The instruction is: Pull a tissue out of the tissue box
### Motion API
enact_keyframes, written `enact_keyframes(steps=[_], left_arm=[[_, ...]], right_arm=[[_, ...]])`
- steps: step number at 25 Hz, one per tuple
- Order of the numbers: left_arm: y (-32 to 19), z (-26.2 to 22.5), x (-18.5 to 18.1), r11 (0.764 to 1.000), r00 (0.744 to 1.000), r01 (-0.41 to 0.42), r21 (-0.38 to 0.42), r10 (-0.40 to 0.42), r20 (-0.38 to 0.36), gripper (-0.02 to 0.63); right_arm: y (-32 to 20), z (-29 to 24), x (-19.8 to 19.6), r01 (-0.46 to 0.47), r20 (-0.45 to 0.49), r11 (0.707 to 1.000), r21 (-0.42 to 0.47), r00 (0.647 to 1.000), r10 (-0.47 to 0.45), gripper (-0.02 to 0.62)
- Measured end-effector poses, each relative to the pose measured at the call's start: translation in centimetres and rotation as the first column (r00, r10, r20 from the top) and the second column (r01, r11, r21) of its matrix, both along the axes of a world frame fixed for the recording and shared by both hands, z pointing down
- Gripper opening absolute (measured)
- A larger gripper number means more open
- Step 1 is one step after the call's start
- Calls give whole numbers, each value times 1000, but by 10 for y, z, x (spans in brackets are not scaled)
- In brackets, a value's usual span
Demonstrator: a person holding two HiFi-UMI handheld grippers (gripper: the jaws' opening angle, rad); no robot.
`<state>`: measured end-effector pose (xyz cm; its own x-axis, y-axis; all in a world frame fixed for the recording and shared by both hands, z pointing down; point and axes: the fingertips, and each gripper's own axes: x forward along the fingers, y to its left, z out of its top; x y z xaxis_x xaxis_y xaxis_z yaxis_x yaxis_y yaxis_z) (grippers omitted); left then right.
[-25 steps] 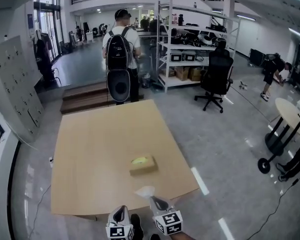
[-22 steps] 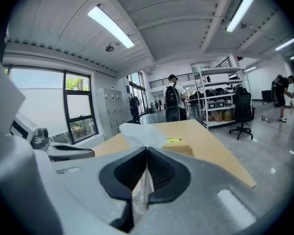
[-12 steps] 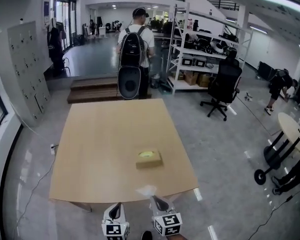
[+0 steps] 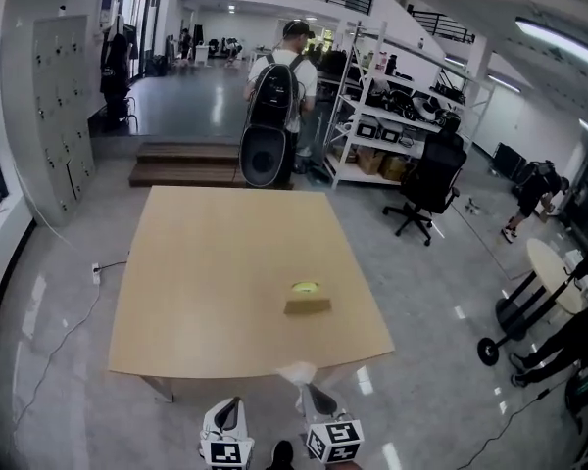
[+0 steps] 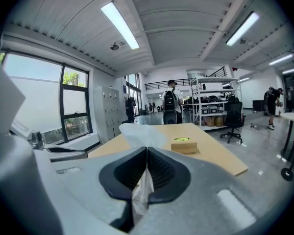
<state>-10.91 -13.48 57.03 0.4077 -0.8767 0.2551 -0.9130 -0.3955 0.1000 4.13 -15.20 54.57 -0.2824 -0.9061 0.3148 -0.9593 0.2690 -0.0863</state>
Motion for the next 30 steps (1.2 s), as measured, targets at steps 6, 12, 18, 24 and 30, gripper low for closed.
enact_keyframes(steps=[6,12,18,24,30], left_arm=[[24,6,-10,999,998,-53,12,53,-33,18],[48,4,-22,999,999,-27,20,28,-42,18],[76,-6,-2,1000,999,-16,9,16,-29,18],[117,-10,53,999,998,-54,10,54,-43,18],[146,-9,80,999,1000,-24,29,24,-5,18]], right_arm=[[40,2,-17,-40,-18,999,-8,999,40,0],[65,-4,-23,-37,-10,999,4,999,37,-1],[100,-10,-9,-26,18,999,27,1000,25,-1],[141,-11,32,-34,33,998,45,999,33,-2],[168,-6,68,-22,72,998,53,997,18,-2]])
